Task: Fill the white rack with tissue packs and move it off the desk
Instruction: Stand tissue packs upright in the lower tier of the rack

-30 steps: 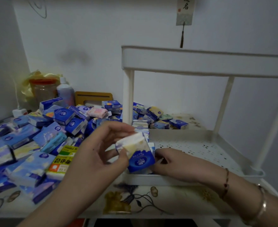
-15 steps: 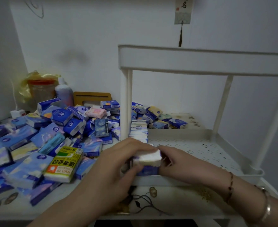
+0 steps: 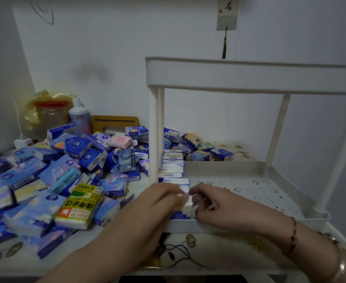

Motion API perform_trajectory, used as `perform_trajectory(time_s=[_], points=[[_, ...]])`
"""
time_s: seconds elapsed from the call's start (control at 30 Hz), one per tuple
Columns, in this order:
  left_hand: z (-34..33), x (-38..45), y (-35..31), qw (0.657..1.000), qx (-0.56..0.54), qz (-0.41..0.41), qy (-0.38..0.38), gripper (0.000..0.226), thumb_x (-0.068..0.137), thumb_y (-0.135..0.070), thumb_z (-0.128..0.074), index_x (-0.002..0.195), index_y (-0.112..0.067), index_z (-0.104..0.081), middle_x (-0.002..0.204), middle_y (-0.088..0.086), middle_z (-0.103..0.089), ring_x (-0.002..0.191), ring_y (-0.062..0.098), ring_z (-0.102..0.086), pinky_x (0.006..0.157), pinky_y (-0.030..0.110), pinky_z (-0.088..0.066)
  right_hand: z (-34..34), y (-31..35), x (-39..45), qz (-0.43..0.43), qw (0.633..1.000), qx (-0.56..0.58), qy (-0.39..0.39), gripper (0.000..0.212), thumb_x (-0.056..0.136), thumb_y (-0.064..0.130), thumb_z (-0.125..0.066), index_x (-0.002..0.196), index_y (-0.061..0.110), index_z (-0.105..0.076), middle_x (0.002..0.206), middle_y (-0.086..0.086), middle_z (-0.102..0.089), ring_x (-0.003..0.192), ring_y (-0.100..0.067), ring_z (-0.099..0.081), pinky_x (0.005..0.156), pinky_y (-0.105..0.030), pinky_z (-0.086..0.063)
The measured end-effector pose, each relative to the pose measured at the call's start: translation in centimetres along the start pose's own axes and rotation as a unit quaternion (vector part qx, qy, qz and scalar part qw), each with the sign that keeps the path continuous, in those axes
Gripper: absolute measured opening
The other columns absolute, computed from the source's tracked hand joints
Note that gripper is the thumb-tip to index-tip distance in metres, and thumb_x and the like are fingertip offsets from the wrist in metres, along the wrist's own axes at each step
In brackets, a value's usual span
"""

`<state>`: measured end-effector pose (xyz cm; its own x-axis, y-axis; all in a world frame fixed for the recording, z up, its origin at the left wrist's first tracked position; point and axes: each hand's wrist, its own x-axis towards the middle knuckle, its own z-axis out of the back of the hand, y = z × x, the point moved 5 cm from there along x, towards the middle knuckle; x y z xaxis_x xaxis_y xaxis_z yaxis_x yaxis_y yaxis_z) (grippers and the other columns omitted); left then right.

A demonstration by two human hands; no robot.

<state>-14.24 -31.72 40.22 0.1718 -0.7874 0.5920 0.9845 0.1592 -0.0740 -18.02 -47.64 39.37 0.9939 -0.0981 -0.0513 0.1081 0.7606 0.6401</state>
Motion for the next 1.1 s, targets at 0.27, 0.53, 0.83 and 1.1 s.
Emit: perform_trajectory(time_s=[0.27,0.53,0.83,1.1], points=[[2.1,-2.2,2.6,0.957,-0.129,0.207,-0.157,0.081,0.066,-0.063,-0.066,0.136,-0.045,-0.029,0.146,-0.021,-0.027,0.133,-0.003,-0.030,0.093,0.000,-0.031,-0.2,-0.3,0.3,-0.031,0.999,-0.041,0.016,0.065,0.090,0.029,-0.047,0.150,0.026,-0.022,0.152,0.007,-0.033,0.135,-0.009,-0.036,0.112,-0.031,-0.032],[-2.6,-0.2,2.8,0.845,-0.436,0.307,0.052,0.052,0.082,-0.015,-0.067,0.114,-0.045,-0.039,0.097,-0.049,-0.057,0.095,-0.024,-0.054,0.073,-0.001,-0.041,-1.3,0.0,2.2,-0.075,0.996,-0.035,0.037,0.070,0.092,0.017,-0.040,0.153,0.017,-0.005,0.156,-0.006,-0.026,0.138,-0.021,-0.033,0.111,-0.027,-0.030],[-2.4,-0.4,3.8,0.827,-0.455,0.318,0.089,0.055,0.076,-0.025,-0.072,0.126,-0.032,-0.050,0.117,-0.032,-0.061,0.114,-0.008,-0.055,0.089,0.011,-0.046,-1.5,-0.4,2.1,-0.077,0.993,-0.056,0.066,0.067,0.089,0.007,-0.041,0.151,0.017,-0.017,0.154,-0.004,-0.029,0.138,-0.018,-0.032,0.113,-0.028,-0.028],[1.5,1.4,9.9,0.874,-0.328,0.334,0.129,0.077,0.084,0.007,-0.056,0.132,-0.049,-0.035,0.149,-0.018,-0.030,0.118,-0.001,-0.043,0.081,0.015,-0.044,4.3,-0.8,6.0,-0.109,0.989,-0.075,-0.072,0.058,0.092,-0.001,-0.034,0.147,0.016,-0.024,0.148,-0.011,-0.036,0.119,-0.026,-0.051,0.090,-0.034,-0.047]])
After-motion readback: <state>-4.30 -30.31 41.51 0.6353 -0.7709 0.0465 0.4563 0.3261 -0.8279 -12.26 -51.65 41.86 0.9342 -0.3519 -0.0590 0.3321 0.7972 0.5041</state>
